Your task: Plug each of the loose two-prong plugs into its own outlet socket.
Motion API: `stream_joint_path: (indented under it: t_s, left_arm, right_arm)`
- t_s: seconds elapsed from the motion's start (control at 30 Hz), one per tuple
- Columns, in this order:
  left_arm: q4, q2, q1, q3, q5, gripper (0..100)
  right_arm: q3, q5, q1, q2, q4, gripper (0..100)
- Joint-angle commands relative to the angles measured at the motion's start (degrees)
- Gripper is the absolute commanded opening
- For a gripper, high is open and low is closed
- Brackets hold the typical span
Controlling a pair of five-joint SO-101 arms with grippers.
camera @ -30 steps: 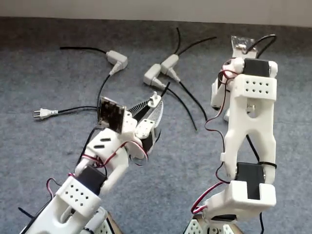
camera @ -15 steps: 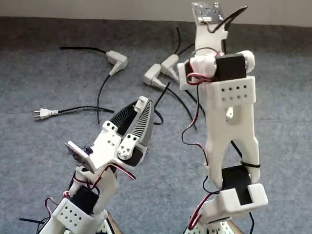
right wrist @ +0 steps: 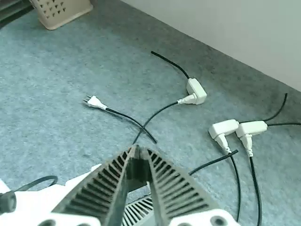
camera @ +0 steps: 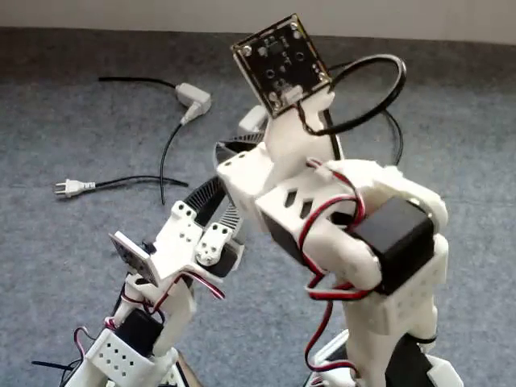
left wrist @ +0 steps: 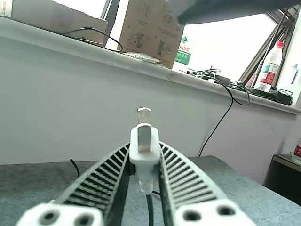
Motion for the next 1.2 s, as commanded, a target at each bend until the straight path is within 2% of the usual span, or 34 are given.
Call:
stream_joint_path:
  t_s: [0.0,0.07,0.17,0.23,0.53,0.73,1.03,1.17]
  left_arm:
    - [0.09,-0.75,0.40,1.27,0.26,1]
    - [0.00,-0.75,0.40,1.27,0.26,1]
    - [-0.09,-0.75,0.40,1.27,0.26,1]
    - [-0.09,-0.75,0.40,1.27,0.26,1]
    - [0.09,-0.92,0.40,1.19,0.44,1]
    - [0.09,-1.01,0.40,1.19,0.44,1]
    - [0.09,-1.01,0.31,1.19,0.44,1]
    - [0.09,-0.92,0.31,1.19,0.44,1]
  right_arm:
    - [0.48,0.70,-4.35,-4.53,2.24,0.7]
    - [5.67,1.14,-5.32,-6.20,1.98,0.7]
    - [16.84,8.00,-7.25,-7.60,0.84,0.7]
    - [23.16,8.97,-6.90,-8.48,-1.19,0.7]
    - [45.32,9.23,1.63,-17.01,-20.79,0.7]
    - [49.01,16.53,5.93,-18.33,-27.47,0.7]
    - [51.65,16.88,17.45,-18.15,-37.23,0.7]
    - [56.04,16.88,19.91,-18.33,-40.04,0.7]
